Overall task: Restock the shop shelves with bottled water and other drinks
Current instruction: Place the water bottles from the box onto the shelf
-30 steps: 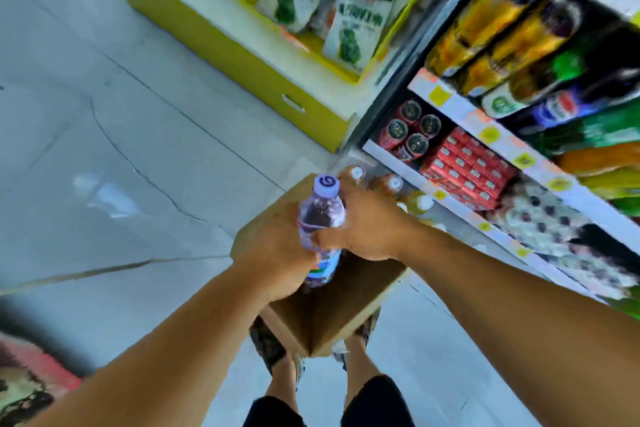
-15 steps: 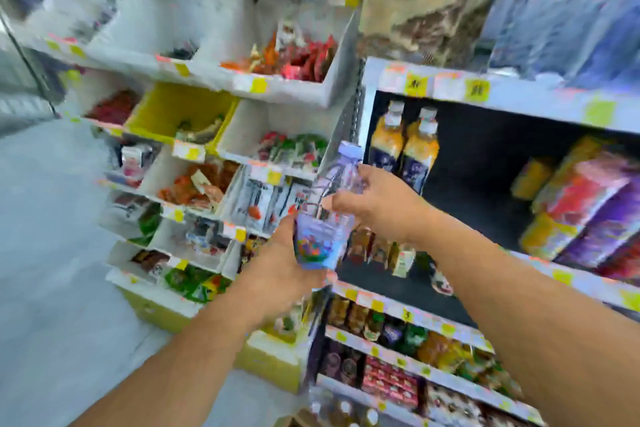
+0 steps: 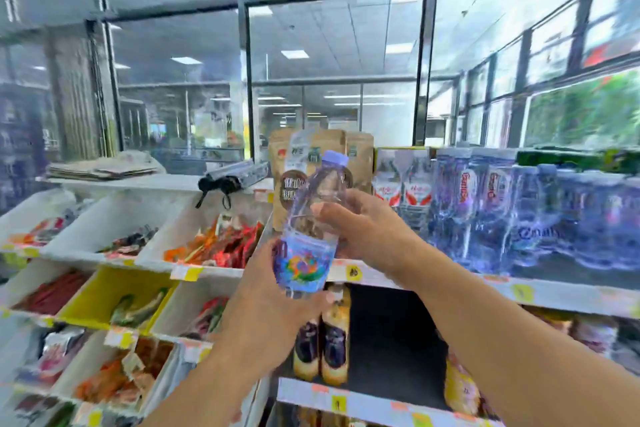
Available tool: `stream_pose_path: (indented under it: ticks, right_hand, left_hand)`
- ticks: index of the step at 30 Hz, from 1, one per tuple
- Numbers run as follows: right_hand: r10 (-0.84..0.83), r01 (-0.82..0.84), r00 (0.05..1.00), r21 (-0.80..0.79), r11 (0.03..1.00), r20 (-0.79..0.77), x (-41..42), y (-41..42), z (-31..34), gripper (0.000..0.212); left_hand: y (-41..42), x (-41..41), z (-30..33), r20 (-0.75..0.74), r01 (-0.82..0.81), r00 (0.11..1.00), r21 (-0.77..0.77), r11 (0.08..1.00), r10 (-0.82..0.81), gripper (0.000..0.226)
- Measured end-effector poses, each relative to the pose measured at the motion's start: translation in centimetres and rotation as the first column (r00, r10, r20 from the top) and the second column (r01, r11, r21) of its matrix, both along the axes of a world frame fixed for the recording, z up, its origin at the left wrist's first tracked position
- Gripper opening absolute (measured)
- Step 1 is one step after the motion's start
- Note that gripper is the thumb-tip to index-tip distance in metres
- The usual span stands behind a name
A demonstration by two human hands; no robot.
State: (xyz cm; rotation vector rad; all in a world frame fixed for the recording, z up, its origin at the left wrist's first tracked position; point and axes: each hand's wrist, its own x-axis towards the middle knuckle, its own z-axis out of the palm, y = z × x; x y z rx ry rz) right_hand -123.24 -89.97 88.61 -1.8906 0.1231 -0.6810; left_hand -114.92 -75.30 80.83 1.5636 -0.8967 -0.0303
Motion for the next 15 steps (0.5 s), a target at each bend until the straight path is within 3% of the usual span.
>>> stream_pose_path:
  ticks: [2,7,11,15]
  right_hand:
    - [-0.010,0.008,0.999,0.046,0.999,0.049,-0.6,-0.9,0.7,0.025]
    - [-0.157,0.162,0.983,-0.055,0.985,0.090,-1.8,-3.4,1.8,0.062]
    - [-0.241,0.258,0.964,-0.165,0.952,0.114,-3.4,-5.8,2.8,0.041]
    - [-0.370,0.390,0.920,-0.238,0.889,0.127,-6.2,-8.9,3.5,0.044]
  left_hand:
    - [-2.1,-0.5,0.6,0.069,-0.109,0.992,-0.016,0.994,0.109,0.075]
    - [-6.4,-2.0,1.4,0.260,-0.336,0.912,0.025,0.941,0.319,0.088]
    - [-9.9,-2.5,1.5,0.262,-0.267,0.935,0.075,0.961,0.240,0.094]
    - [-14.2,-3.8,2.4,0.228,-0.087,0.971,0.069,0.994,0.069,0.082]
